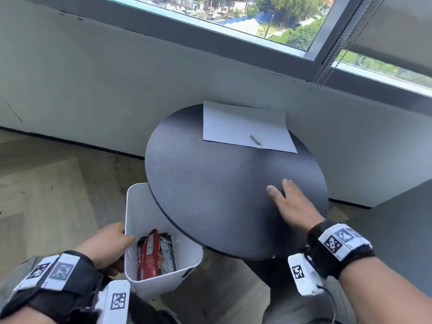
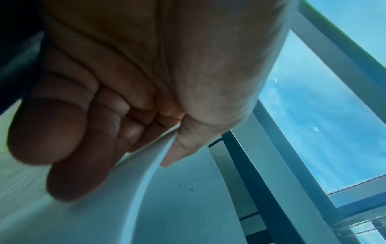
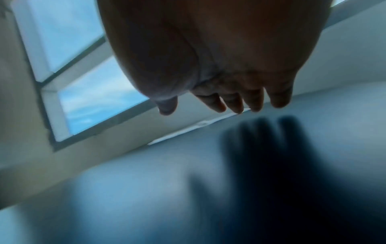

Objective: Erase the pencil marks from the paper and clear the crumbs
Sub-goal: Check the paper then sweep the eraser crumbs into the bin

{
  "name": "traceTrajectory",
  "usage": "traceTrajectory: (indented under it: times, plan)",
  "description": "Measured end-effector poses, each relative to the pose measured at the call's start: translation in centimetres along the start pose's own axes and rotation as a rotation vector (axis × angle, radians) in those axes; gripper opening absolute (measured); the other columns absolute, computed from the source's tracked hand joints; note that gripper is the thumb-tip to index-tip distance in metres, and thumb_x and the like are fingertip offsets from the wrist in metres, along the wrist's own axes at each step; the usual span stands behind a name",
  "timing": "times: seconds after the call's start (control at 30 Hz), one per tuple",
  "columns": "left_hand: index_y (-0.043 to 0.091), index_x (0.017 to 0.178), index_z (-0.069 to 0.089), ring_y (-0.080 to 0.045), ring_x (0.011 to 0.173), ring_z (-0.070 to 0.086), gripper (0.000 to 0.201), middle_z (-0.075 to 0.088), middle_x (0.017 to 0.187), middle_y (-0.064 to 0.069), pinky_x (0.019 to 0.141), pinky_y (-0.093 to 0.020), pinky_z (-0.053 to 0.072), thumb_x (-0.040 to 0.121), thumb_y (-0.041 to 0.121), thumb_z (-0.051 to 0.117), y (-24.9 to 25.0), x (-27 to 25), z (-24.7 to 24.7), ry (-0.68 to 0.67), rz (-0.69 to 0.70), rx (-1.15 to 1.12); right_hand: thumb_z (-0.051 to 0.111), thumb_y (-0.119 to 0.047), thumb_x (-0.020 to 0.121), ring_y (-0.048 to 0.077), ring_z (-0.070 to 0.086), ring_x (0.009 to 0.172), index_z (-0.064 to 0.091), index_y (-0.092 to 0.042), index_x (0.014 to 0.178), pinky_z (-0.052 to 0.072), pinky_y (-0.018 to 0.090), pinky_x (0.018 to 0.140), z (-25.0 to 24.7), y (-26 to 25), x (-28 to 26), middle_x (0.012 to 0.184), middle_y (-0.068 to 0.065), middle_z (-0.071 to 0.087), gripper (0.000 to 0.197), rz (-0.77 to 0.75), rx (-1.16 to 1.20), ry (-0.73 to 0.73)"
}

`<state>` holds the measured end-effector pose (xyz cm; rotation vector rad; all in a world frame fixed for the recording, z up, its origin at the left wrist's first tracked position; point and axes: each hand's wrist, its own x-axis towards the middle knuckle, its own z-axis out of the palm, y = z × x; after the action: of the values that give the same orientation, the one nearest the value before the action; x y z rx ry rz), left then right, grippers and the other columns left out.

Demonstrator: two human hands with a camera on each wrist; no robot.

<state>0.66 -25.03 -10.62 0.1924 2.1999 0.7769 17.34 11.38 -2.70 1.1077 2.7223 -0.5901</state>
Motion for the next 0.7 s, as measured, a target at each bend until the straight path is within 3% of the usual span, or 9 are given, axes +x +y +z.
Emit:
traceTrajectory:
  times: [0.03, 0.1, 0.23, 0.3, 0.37, 0.43, 0.5, 0.6, 0.7]
  plan:
    - [0.012, 0.099, 0.068, -0.029, 0.067, 0.074, 0.016, 0.076, 0.086, -0.011, 0.062, -0.043, 0.061, 0.090, 0.018, 0.057, 0.0, -0.2, 0.0, -0.007, 0.001, -0.004, 0.026, -0.068, 0.091, 0.029, 0.016, 0.144, 0.034, -0.007, 0.140, 0.017, 0.048, 0.115, 0.8, 0.7, 0.1, 0.155, 0.015, 0.023, 0.079, 0.036, -0.043, -0.016]
    - [0.015, 0.098, 0.069, -0.025, 0.073, 0.075, 0.026, 0.077, 0.089, -0.006, 0.068, -0.040, 0.062, 0.079, 0.028, 0.058, -0.3, -0.1, 0.0, -0.013, 0.002, 0.017, 0.018, -0.075, 0.087, 0.030, 0.002, 0.147, 0.023, -0.016, 0.148, 0.010, 0.057, 0.116, 3.3, -0.7, -1.2, 0.161, 0.007, 0.006, 0.085, 0.009, -0.150, -0.049]
    - [0.012, 0.097, 0.070, -0.028, 0.072, 0.075, 0.016, 0.077, 0.083, -0.008, 0.062, -0.033, 0.057, 0.087, 0.016, 0.058, -0.2, 0.1, -0.1, -0.028, -0.014, -0.012, 0.005, -0.079, 0.079, 0.022, -0.030, 0.143, -0.005, -0.024, 0.155, -0.009, 0.053, 0.117, 7.7, -8.9, -7.8, 0.159, -0.004, -0.024, 0.094, -0.425, -0.252, -0.173]
    - [0.014, 0.094, 0.071, -0.027, 0.077, 0.075, 0.030, 0.077, 0.084, -0.006, 0.069, -0.035, 0.059, 0.071, 0.028, 0.058, 0.0, 0.3, -0.1, -0.053, 0.001, 0.011, 0.018, -0.077, 0.085, 0.012, -0.023, 0.145, -0.002, -0.025, 0.155, -0.008, 0.046, 0.119, 8.0, -11.9, -10.6, 0.161, -0.008, -0.015, 0.090, -0.674, -0.144, -0.301]
    - [0.015, 0.091, 0.071, -0.023, 0.079, 0.074, 0.042, 0.077, 0.084, -0.002, 0.073, -0.036, 0.059, 0.058, 0.032, 0.052, -0.1, 0.5, -0.1, -0.078, 0.013, 0.038, 0.041, -0.062, 0.093, 0.001, 0.000, 0.147, 0.008, -0.025, 0.156, 0.003, 0.029, 0.121, 6.5, -12.5, -10.9, 0.162, -0.011, 0.007, 0.080, -0.777, 0.113, -0.381]
    - [0.013, 0.089, 0.071, -0.026, 0.080, 0.075, 0.043, 0.077, 0.081, -0.003, 0.070, -0.037, 0.059, 0.056, 0.031, 0.050, -0.4, 0.6, -0.1, -0.074, 0.007, 0.022, 0.048, -0.054, 0.094, -0.006, 0.012, 0.143, 0.015, -0.026, 0.155, 0.010, 0.015, 0.117, 4.2, -11.4, -8.3, 0.160, -0.014, 0.017, 0.075, -0.699, 0.268, -0.262]
    - [0.011, 0.088, 0.071, -0.028, 0.078, 0.075, 0.042, 0.077, 0.077, -0.004, 0.064, -0.033, 0.059, 0.056, 0.030, 0.051, -0.7, 0.9, -0.1, -0.065, 0.001, 0.012, 0.048, -0.048, 0.096, -0.004, 0.013, 0.142, 0.017, -0.022, 0.154, 0.005, 0.007, 0.111, 1.4, -9.1, -3.7, 0.159, -0.010, 0.018, 0.071, -0.483, 0.201, -0.079]
    - [0.012, 0.091, 0.070, -0.027, 0.076, 0.076, 0.038, 0.077, 0.081, -0.005, 0.069, -0.039, 0.061, 0.061, 0.029, 0.054, -1.0, 1.6, -0.1, -0.057, 0.012, 0.030, 0.040, -0.048, 0.100, 0.015, 0.016, 0.147, 0.019, -0.010, 0.153, 0.010, 0.022, 0.115, -1.9, -5.0, 4.1, 0.160, 0.005, 0.020, 0.069, -0.150, 0.014, -0.032]
    - [0.013, 0.096, 0.070, -0.027, 0.078, 0.076, 0.017, 0.077, 0.085, -0.006, 0.071, -0.040, 0.061, 0.083, 0.016, 0.059, -1.3, 2.1, 0.2, -0.046, 0.016, 0.061, 0.033, -0.069, 0.090, 0.034, 0.025, 0.143, 0.032, -0.007, 0.143, 0.023, 0.039, 0.115, -1.6, -4.0, 8.2, 0.152, 0.015, 0.030, 0.081, -0.073, -0.230, -0.148]
